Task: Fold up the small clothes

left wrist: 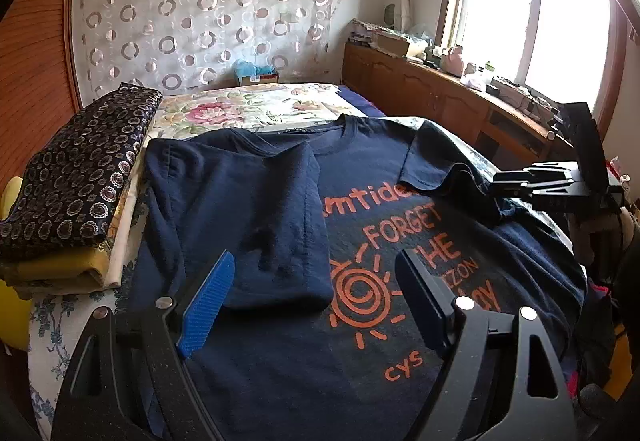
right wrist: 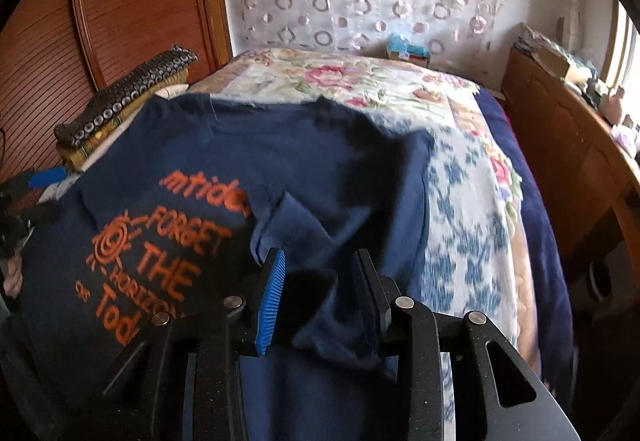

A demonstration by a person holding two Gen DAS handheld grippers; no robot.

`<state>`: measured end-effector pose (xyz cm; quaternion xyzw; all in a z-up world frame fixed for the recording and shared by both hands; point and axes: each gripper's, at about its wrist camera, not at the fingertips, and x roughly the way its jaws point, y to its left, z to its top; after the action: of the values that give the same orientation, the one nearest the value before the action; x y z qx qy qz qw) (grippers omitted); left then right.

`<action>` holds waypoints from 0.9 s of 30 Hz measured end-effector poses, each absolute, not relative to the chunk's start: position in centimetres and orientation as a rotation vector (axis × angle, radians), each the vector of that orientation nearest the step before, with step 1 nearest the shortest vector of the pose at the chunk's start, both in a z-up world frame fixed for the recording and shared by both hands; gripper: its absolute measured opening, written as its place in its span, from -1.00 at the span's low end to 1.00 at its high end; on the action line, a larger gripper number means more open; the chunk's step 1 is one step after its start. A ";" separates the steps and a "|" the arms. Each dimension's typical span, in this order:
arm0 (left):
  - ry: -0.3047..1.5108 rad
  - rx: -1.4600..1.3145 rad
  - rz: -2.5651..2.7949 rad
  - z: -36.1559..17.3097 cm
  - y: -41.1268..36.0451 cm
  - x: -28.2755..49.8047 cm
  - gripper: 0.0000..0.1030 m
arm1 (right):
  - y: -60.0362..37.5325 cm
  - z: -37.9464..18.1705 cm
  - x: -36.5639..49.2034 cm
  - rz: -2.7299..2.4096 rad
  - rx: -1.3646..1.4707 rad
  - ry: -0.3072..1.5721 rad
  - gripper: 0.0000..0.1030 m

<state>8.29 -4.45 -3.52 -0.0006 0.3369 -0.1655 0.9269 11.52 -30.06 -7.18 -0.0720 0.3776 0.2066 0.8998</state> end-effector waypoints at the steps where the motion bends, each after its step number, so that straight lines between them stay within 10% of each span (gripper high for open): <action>1: 0.691 0.000 -0.340 -3.5 -4.5 8.3 0.62 | -29.9 -7.3 11.7 0.428 -0.154 0.788 -0.29; 8: 0.693 0.000 -0.339 -3.5 -4.6 8.2 0.62 | -28.4 -7.4 11.2 0.489 -0.172 0.806 -0.93; 19: 0.687 -0.008 -0.337 -3.5 -4.2 8.1 0.62 | -28.9 -6.8 8.0 0.521 -0.209 0.756 -0.95; 21: 0.687 -0.007 -0.339 -3.6 -4.3 8.1 0.62 | -29.4 -6.7 8.7 0.459 -0.215 0.736 -0.86; 23: 0.688 -0.007 -0.340 -3.6 -4.4 8.1 0.62 | -29.9 -6.6 9.0 0.416 -0.207 0.732 -0.07; 27: 0.692 -0.006 -0.343 -3.6 -4.5 8.2 0.62 | -29.9 -7.5 10.7 0.414 -0.176 0.760 -0.01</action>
<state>8.19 -4.51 -3.58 -0.0031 0.3374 -0.1671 0.9264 10.65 -29.88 -7.51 -0.0852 0.3680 0.2004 0.9040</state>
